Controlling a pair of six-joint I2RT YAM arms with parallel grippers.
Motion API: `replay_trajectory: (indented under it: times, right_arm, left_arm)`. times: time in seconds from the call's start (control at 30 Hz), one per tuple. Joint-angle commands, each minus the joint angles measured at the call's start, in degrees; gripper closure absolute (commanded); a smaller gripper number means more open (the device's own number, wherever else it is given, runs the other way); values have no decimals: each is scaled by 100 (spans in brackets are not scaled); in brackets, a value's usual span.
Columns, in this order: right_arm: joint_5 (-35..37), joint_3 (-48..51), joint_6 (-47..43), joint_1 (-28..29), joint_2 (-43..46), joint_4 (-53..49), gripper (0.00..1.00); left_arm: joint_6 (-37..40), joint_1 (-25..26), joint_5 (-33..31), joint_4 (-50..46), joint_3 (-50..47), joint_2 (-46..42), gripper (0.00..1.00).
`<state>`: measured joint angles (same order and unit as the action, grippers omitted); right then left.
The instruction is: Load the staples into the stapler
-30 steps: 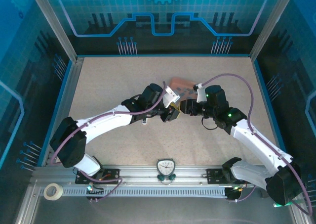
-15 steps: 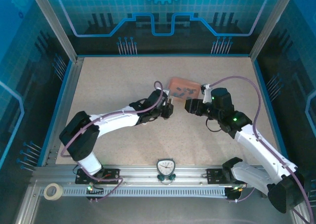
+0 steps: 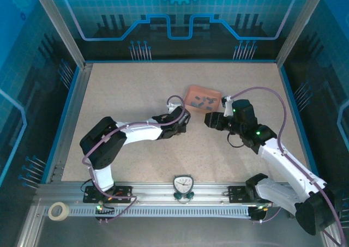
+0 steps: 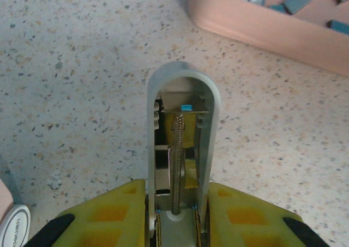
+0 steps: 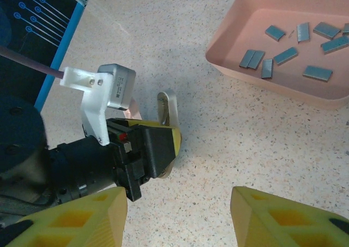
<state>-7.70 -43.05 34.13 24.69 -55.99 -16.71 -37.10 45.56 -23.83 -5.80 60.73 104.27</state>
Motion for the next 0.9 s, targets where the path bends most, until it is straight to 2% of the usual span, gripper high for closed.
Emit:
replay_trajectory:
  times: [0.0, 0.37, 0.87]
  right_arm:
    - [-20, 69, 83, -53, 22, 157, 47]
    - [-43, 42, 72, -61, -1, 150, 47]
    - [-47, 34, 50, -78, 8, 108, 48]
  left_arm:
    - [-170, 56, -210, -61, 210, 93, 93]
    - [-137, 59, -9, 206, 193, 304, 90]
    - [-192, 57, 159, 204, 233, 485, 79]
